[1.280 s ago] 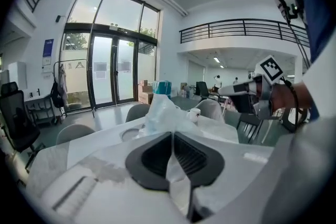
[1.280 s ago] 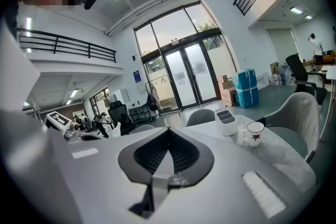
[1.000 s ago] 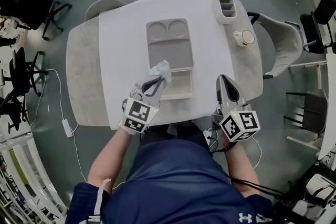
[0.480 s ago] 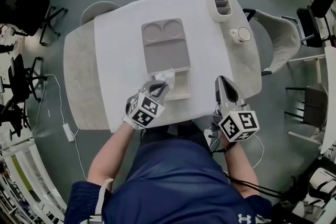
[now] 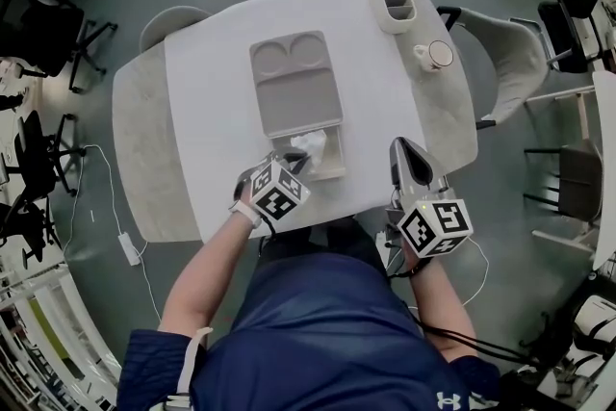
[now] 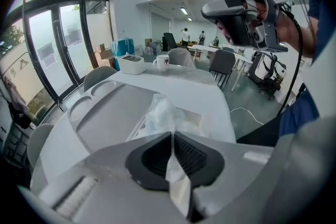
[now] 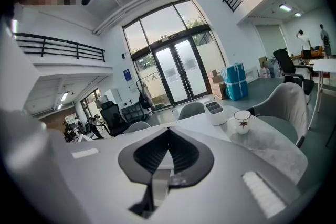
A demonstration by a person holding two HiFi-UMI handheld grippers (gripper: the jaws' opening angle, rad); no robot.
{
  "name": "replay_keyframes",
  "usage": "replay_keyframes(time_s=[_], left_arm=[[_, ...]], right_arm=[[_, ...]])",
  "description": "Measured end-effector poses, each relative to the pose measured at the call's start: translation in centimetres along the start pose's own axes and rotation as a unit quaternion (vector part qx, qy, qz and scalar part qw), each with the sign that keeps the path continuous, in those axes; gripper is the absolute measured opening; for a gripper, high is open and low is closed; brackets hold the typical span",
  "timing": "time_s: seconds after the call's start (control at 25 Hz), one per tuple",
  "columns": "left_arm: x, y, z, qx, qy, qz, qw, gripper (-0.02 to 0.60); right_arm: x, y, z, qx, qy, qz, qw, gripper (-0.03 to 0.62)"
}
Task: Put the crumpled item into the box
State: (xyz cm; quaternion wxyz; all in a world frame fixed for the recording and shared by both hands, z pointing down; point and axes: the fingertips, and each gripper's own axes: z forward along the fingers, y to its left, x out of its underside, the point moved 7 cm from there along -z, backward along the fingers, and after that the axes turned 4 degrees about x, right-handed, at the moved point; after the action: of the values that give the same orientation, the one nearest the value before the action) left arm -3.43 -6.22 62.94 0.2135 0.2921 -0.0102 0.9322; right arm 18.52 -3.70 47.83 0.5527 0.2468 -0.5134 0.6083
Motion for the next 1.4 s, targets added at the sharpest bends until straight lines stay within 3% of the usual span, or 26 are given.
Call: replay_keyframes(time_s=[0.6, 0.96, 1.2, 1.4], left_arm=[[1.0, 0.4, 3.8, 0.012, 0.113, 0.032, 0.9930, 0.018], [1.8, 0.6, 5.5, 0.007, 0.156, 0.054, 0.9862, 0.018], [1.9, 0.7, 6.0, 0.004, 0.169, 0.053, 0.9842, 0.021], [1.8, 1.1, 5.6, -0.007, 0.156, 0.033, 0.9872, 0.095]], right_arm=[[0.7, -0.6, -0.9, 0.008, 0.007, 0.006, 1.000, 0.002], [1.0, -0.7, -1.1, 0.009, 0.007, 0.008, 1.000, 0.002], [1.2, -0.9, -1.3, 0.008, 0.009, 0.010, 1.000, 0.002], [1.2, -1.0, -1.2, 0.005, 0.010, 0.011, 1.000, 0.002]])
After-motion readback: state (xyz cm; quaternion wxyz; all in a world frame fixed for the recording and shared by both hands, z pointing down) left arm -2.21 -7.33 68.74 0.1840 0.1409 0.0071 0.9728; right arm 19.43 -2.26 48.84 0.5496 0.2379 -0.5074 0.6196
